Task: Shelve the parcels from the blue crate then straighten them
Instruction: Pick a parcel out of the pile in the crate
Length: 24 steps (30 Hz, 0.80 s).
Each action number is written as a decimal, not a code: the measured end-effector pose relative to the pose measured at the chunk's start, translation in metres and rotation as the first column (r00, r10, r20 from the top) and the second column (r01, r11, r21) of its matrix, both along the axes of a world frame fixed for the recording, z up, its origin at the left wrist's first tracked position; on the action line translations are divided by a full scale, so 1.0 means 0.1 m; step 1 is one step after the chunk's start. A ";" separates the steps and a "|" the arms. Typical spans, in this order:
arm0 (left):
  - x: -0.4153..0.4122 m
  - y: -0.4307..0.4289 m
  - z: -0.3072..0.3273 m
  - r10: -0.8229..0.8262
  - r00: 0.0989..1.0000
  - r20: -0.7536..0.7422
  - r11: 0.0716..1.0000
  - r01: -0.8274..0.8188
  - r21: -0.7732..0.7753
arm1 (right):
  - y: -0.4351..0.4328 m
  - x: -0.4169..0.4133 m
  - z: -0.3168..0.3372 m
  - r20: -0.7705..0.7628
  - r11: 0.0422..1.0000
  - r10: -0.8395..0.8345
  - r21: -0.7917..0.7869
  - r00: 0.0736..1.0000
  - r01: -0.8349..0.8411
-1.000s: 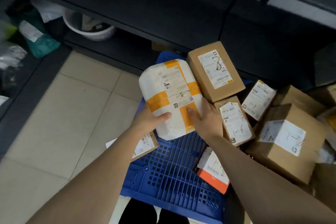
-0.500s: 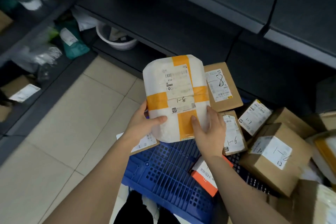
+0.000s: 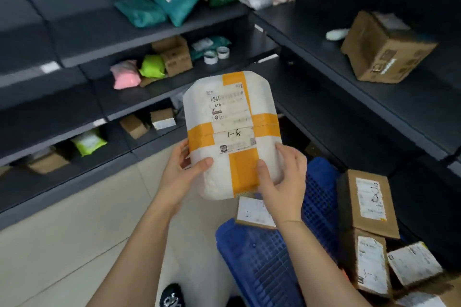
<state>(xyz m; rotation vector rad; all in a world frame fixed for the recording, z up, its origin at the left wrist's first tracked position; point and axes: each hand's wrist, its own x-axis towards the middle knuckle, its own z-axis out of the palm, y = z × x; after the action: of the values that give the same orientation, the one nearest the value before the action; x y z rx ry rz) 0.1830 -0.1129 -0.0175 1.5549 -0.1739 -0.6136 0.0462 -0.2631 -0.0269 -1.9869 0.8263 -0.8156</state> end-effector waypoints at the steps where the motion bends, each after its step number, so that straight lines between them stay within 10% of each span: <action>1: 0.08 0.18 0.07 0.044 0.999 0.019 0.999 -0.044 -0.001 | 0.13 0.15 0.07 0.008 0.999 0.038 0.003 0.999 -0.039; 13: 0.91 2.69 0.59 0.422 0.859 0.290 0.879 -0.466 0.104 | 2.30 1.87 0.61 0.063 0.905 0.425 0.011 0.903 -0.426; 24: 1.63 4.61 0.51 0.546 0.802 0.242 0.788 -0.590 0.175 | 4.15 3.06 0.50 -0.041 0.799 0.600 0.077 0.799 -0.596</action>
<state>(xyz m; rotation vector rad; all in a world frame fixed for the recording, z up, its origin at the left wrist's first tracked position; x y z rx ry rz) 0.3459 0.3478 0.0331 1.7878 0.2500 -0.0052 0.3522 0.1516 0.0231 -2.0499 0.2046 -0.3461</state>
